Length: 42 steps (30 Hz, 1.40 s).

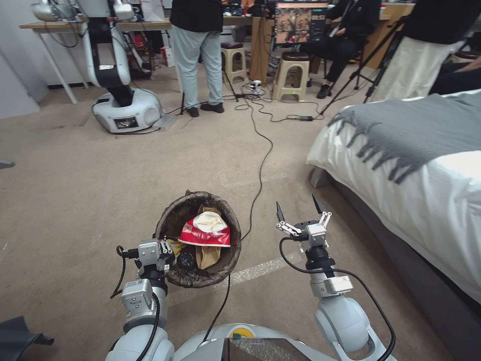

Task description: Pick up the trash bin, then pick up the garbage from the floor and place it into the trash bin.

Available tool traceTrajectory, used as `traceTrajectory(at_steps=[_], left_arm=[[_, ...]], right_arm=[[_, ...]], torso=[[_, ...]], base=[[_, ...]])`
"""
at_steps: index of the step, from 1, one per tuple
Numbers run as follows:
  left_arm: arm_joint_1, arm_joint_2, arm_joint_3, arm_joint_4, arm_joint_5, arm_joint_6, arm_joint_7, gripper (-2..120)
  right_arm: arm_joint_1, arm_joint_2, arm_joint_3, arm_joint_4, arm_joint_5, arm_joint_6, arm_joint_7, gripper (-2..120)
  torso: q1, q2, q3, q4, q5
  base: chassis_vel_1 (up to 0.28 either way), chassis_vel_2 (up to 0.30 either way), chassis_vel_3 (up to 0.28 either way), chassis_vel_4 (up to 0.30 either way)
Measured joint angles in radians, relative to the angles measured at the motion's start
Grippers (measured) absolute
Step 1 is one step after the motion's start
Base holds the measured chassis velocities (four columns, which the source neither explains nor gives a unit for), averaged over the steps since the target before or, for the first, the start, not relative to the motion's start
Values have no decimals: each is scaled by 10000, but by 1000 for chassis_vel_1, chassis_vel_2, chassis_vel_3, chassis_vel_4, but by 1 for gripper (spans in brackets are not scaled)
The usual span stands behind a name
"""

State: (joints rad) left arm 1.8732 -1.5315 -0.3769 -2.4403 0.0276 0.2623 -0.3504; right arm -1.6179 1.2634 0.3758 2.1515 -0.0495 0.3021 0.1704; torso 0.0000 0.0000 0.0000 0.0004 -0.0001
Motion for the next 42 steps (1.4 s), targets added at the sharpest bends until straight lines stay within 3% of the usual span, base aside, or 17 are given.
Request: traceTrajectory(at_steps=[8, 9, 11, 18, 25, 32, 38, 42], left_arm=[[-202, 0, -84, 147, -229, 117, -243, 0], [-370, -9, -305, 211, -627, 816, -738, 0], [-504, -11, -474, 324, -989, 1310, -1030, 0], [-923, -20, -880, 752, -2384, 2364, -1705, 0], [-1292, -11, -1268, 1432, -3575, 2743, -1975, 0], [-1533, -21, -1388, 1974, -3931, 2872, -2063, 0], [-1626, -23, -1424, 2202, -4075, 2841, -1963, 15], [-1714, -21, -1377, 2221, -4120, 2811, -1862, 32]], right_arm=[[-45, 5, 50, -26, -7, 52, -10, 100], [-71, 40, 54, -63, -23, 108, -23, 100], [-104, 60, 41, -92, -84, 153, -28, 100], [-182, 72, 71, -141, -145, 299, -47, 100], [-201, 77, 126, -157, -146, 387, -86, 100], [-196, 96, 126, -194, -146, 413, -133, 100], [-215, 91, 141, -237, -157, 474, -214, 100], [-207, 94, 151, -286, -171, 507, -257, 100]], torso=[[0, 0, 0, -10, 0], [0, 0, 0, -3, 0], [0, 0, 0, -5, 0], [0, 0, 0, -5, 1], [0, 0, 0, -4, 0], [0, 0, 0, -3, 3], [0, 0, -1, 0, 4], [0, 0, 0, -6, -2]], base=[[6, 7, 8, 5], [0, 0, 0, 0], [0, 0, 0, 0], [0, 0, 0, 0], [0, 0, 0, 0], [0, 0, 0, 0], [0, 0, 0, 0], [0, 0, 0, 0]])
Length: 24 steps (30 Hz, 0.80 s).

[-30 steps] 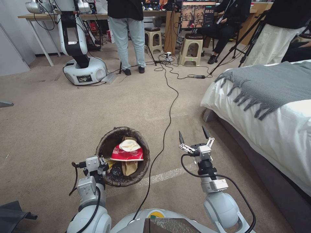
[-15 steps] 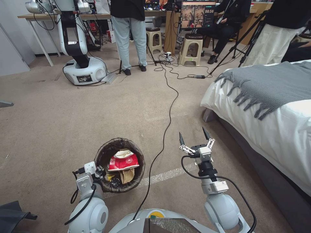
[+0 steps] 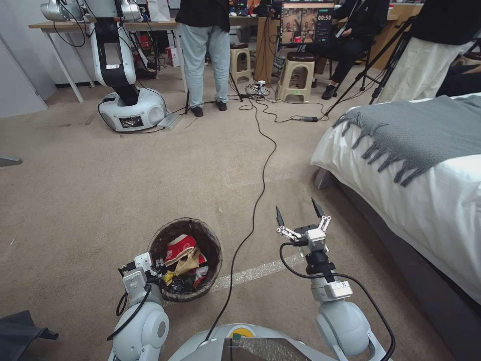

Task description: Pick up the trash bin, then pick up the garbage from the floor and place it into the trash bin.

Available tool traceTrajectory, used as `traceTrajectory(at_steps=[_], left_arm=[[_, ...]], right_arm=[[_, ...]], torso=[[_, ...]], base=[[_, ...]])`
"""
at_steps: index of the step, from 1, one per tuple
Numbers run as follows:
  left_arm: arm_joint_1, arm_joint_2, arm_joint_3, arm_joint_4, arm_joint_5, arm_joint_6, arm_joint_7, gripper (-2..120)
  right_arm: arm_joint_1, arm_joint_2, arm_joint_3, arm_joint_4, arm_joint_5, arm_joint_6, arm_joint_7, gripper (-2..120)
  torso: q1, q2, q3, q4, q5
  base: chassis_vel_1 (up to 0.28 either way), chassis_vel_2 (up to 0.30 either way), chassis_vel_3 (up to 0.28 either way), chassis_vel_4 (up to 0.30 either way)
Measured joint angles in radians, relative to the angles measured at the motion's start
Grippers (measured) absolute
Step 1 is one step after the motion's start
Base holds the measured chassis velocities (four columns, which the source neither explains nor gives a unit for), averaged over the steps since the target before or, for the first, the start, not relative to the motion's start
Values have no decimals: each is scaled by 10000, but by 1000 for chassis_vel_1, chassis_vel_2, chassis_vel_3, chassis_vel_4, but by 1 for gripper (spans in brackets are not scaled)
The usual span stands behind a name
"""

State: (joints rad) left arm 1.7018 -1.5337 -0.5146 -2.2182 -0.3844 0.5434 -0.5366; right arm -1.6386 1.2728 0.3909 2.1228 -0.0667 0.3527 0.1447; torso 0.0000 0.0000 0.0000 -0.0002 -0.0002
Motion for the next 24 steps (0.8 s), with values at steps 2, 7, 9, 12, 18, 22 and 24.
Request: traceTrajectory(at_steps=[2, 7, 9, 12, 18, 22, 24], left_arm=[[-48, 6, 30, 13, 4, -122, 45, 41], [-107, 18, 1, 12, 94, -308, 134, 57], [-133, 23, -13, -28, 167, -380, 170, 67], [-189, 31, -14, -97, 208, -473, 185, 77], [-260, 51, 0, -188, 219, -703, 211, 87], [-317, 72, 10, -331, 271, -1051, 388, 88], [-296, 96, 11, -473, 349, -1230, 514, 89]], right_arm=[[12, 4, -13, -14, -18, 5, -30, 100], [28, 6, -47, -62, -77, 40, -79, 100], [15, 6, -66, -96, -122, 73, -105, 100], [5, 8, -83, -119, -153, 106, -134, 100], [0, 2, -88, -130, -165, 121, -163, 100], [-25, -5, -96, -129, -195, 140, -211, 100], [-46, 2, -107, -129, -226, 156, -223, 100]], torso=[[0, 0, 0, 0, -2], [1, 0, 0, 1, 0], [1, 0, 0, 1, 1], [1, 0, 0, 1, 1], [1, 0, 0, 3, 2], [1, 0, 0, 2, 2], [1, 0, 0, 2, 2]], base=[[0, 0, 0, 0], [0, 0, 0, 0], [0, 0, 0, 0], [0, 0, 0, 0], [0, 0, 0, 0], [0, 0, 0, 0], [0, 0, 0, 0]])
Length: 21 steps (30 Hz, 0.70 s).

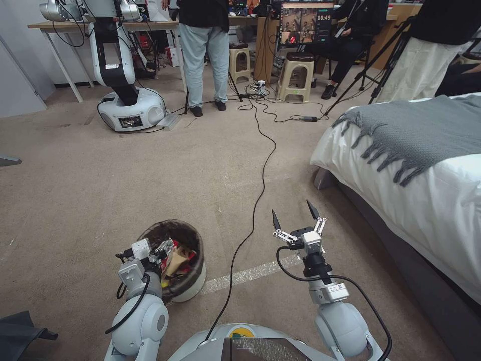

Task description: Pick up the trash bin, then pick up the garbage from the floor and place it into the trash bin.

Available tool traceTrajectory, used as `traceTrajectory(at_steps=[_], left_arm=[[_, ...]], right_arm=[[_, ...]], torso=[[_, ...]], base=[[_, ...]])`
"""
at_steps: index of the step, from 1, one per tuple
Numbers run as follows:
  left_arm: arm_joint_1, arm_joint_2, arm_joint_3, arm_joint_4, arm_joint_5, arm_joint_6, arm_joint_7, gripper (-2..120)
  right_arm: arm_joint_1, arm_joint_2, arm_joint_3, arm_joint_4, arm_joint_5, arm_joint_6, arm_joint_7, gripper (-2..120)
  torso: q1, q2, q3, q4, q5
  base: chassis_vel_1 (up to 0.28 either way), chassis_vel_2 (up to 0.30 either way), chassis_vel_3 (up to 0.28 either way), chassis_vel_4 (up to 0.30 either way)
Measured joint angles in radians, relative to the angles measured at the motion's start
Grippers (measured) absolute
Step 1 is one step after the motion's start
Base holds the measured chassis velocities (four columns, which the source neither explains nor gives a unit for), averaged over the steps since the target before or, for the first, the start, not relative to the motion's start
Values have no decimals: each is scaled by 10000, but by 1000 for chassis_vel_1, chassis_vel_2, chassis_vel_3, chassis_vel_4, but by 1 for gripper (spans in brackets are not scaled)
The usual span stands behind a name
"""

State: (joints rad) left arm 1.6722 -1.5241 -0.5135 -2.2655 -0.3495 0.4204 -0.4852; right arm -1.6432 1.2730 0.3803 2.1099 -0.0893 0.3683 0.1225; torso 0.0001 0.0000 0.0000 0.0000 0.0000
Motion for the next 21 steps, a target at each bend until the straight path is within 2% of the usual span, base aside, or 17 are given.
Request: traceTrajectory(at_steps=[7, 9, 10, 13, 14, 16, 17, 18, 19, 21], left_arm=[[240, 23, 85, -420, 541, -514, 354, 91], [765, 12, 206, -824, 1823, -1180, 835, 93], [765, 12, 206, -824, 1823, -1180, 835, 93], [1894, 11, 281, -1032, 3751, -2486, 2297, 95], [1894, 11, 281, -1032, 3751, -2486, 2297, 95], [2559, 46, 317, -903, 4854, -3751, 3121, 99], [2800, 53, 356, -719, 5283, -4577, 3312, 99], [2800, 53, 356, -719, 5283, -4577, 3312, 99], [2931, 49, 389, -502, 5635, -5348, 3363, 100], [3047, 16, 441, -92, 6064, -6371, 3369, 100]], right_arm=[[-32, 26, -31, 0, -13, 61, -14, 100], [-29, 126, -110, -4, -19, 142, 103, 100], [-29, 126, -110, -4, -19, 142, 103, 100], [-33, 293, -190, 97, -8, 134, 347, 100], [-33, 293, -190, 97, -8, 134, 347, 100], [-64, 383, -193, 144, -9, 115, 400, 100], [-88, 423, -200, 174, -14, 101, 424, 100], [-88, 423, -200, 174, -14, 101, 424, 100], [-106, 462, -219, 215, -15, 71, 453, 100], [-123, 534, -268, 276, -41, 26, 490, 100]], torso=[[0, 0, 0, -1, 1], [0, 0, 0, -1, 2], [0, 0, 0, -1, 2], [0, 0, 0, 2, 1], [0, 0, 0, 2, 1], [-1, 0, -1, 0, 3], [0, 0, 0, 2, 0], [0, 0, 0, 2, 0], [-1, 0, -1, -2, 1], [0, 0, -1, -2, -1]], base=[[0, 0, 0, 0], [0, 0, 0, 0], [0, 0, 0, 0], [0, 0, 0, 0], [0, 0, 0, 0], [0, 0, 0, 0], [0, 0, 0, 0], [0, 0, 0, 0], [0, 0, 0, 0], [0, 0, 0, 0]])
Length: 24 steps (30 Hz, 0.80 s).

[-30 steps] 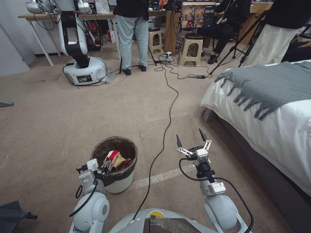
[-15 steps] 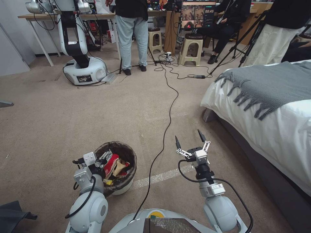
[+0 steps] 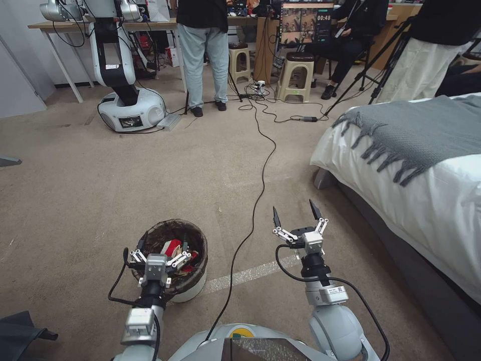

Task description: Pick up the trash bin, then pick up the garbage from the floor and place it into the trash bin.

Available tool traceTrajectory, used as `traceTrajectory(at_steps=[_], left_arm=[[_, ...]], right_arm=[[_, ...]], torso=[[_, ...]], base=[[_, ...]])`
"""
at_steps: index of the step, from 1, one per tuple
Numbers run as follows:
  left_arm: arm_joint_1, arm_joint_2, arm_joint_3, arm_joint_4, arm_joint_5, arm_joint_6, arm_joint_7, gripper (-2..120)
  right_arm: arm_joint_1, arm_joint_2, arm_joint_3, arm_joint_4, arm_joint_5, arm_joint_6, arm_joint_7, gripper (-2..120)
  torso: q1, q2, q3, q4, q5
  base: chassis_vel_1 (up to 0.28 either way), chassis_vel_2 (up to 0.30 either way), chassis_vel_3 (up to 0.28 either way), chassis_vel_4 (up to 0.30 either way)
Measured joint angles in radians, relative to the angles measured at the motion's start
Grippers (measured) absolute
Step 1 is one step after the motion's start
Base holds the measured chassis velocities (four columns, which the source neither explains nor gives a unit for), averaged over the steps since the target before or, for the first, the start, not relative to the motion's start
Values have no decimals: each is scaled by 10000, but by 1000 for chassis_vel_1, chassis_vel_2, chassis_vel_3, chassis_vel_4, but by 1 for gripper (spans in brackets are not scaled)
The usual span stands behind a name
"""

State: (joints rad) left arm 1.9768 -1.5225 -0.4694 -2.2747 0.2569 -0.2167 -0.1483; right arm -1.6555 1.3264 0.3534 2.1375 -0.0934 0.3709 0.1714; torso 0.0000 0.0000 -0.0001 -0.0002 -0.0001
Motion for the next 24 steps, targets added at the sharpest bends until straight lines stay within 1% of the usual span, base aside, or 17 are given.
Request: traceTrajectory(at_steps=[1, 2, 3, 5, 7, 24], left_arm=[[0, 0, 0, 0, 0, 0, 0, 100], [25, -12, 30, 73, 69, -184, -1, 100], [97, -45, 117, 217, 201, -545, -8, 100], [140, -56, 160, 277, 253, -683, -16, 100], [236, -86, 236, 390, 312, -974, -42, 100], [221, -94, 237, 406, 257, -951, -104, 100]], right_arm=[[0, 0, 0, 0, 0, 0, 0, 100], [0, 18, -16, 11, -31, -5, 2, 100], [-11, 55, -32, 39, -109, -17, 6, 100], [-17, 72, -38, 53, -139, -21, 7, 100], [-60, 123, -72, 114, -242, -74, 53, 100], [-80, 132, -83, 137, -281, -120, 96, 100]], torso=[[0, 0, 0, 0, 0], [0, 0, 0, 0, 0], [0, 0, 0, 1, 0], [0, 0, 0, 1, 1], [0, 0, 0, 2, 1], [0, 0, 1, 2, 1]], base=[[0, 0, 0, 0], [0, 0, 0, 0], [0, 0, 0, 0], [0, 0, 0, 0], [0, 0, 0, 0], [0, 0, 0, 0]])
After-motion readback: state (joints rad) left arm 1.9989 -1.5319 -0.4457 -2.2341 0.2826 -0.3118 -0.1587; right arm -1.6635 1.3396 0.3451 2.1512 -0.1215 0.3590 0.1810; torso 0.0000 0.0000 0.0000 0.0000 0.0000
